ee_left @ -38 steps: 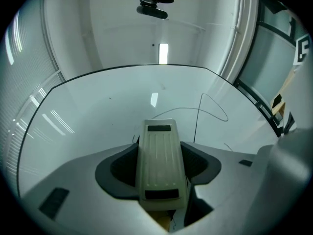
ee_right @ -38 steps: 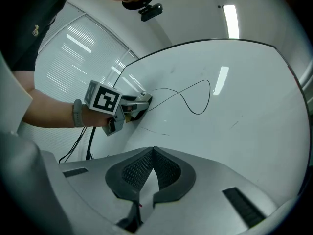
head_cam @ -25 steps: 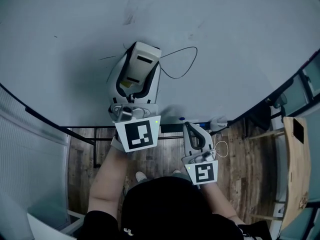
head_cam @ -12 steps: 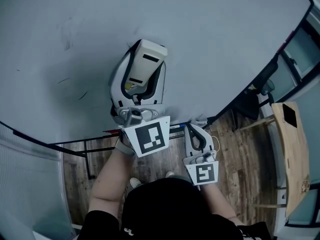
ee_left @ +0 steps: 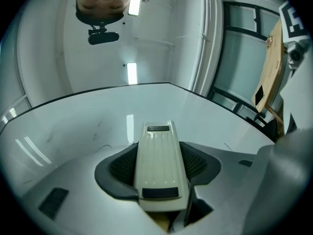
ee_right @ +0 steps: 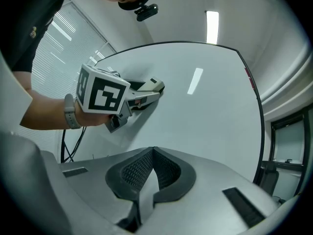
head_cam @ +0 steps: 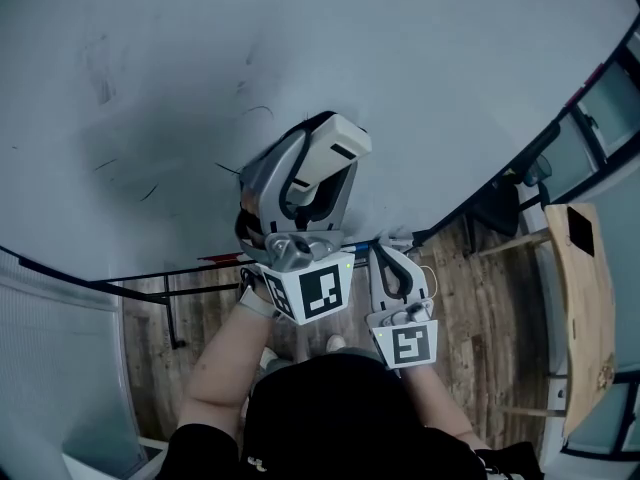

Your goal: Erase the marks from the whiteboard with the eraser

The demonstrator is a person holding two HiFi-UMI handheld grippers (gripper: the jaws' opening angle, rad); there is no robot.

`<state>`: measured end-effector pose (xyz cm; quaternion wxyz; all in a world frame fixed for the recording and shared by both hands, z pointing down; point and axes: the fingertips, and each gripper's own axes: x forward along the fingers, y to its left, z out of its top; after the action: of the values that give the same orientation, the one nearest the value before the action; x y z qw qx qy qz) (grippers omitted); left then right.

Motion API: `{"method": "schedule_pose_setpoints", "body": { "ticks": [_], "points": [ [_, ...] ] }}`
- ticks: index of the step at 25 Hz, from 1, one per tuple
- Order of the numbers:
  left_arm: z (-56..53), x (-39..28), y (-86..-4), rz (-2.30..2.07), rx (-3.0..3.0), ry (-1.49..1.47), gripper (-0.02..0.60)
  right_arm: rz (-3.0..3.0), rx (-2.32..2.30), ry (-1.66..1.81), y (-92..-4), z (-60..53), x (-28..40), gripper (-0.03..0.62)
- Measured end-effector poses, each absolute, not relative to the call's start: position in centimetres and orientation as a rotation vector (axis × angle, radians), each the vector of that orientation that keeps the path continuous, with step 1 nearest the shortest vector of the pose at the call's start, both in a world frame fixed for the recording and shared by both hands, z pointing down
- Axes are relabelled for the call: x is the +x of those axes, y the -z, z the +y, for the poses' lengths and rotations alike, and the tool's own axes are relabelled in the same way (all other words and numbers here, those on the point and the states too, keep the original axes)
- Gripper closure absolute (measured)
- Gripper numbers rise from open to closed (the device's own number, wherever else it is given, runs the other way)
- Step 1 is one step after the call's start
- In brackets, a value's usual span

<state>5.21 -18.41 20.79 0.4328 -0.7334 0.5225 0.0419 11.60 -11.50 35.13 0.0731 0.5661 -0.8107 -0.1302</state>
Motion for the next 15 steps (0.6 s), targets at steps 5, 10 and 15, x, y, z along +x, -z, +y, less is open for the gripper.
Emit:
{"method": "schedule_pose_setpoints", "body": {
  "ticks": [5, 10, 15],
  "points": [
    [-18.4, 4.4, -23.7, 1.270, -1.818, -0.057, 0.321, -2.472, 1.632, 0.377, -35.9, -12.1, 10.0, 0.566],
    [-18.4, 2.7, -25.8, 1.262, -1.810, -0.021, 0.321, -2.509, 1.572, 0.373, -36.4, -12.7, 8.3, 0.566],
    [-18.4, 0.5, -26.6, 1.276, -1.812, -0.016, 0.319, -2.546, 1.513, 0.371, -36.7, -13.1, 6.4, 0.566]
  ]
}}
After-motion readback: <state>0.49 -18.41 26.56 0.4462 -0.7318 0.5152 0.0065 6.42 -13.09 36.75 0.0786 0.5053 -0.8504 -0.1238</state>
